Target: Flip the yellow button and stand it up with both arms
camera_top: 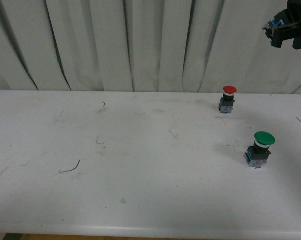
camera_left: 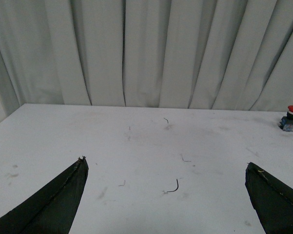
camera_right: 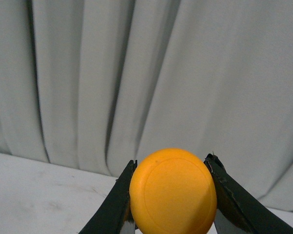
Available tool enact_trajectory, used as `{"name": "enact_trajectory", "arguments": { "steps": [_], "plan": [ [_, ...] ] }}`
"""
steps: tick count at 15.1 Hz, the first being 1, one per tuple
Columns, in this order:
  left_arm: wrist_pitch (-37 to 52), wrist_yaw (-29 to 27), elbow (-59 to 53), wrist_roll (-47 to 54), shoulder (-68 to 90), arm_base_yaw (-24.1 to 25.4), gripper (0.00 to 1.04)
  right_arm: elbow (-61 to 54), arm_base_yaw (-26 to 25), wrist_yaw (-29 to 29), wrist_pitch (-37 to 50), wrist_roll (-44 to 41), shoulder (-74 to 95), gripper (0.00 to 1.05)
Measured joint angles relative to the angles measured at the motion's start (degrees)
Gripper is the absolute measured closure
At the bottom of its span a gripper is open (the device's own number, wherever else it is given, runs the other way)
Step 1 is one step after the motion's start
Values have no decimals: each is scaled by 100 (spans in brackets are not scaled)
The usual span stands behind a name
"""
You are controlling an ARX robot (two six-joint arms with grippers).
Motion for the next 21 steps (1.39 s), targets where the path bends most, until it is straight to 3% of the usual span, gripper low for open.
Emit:
{"name": "enact_trajectory", "arguments": {
  "steps": [5,8,11,21],
  "plan": [
    [0,0,0,2,0,0,7,763,-323,627,-1047,-59,680,69],
    [0,0,0,0,0,0,7,2787,-291,1261,-3663,675,2218,69],
    [0,0,0,0,0,0,7,3526,-125,1381,-4594,866,2723,69],
    [-2,0,0,2,0,0,7,4468,136,1556,-5287,1060,3591,69]
  ]
}}
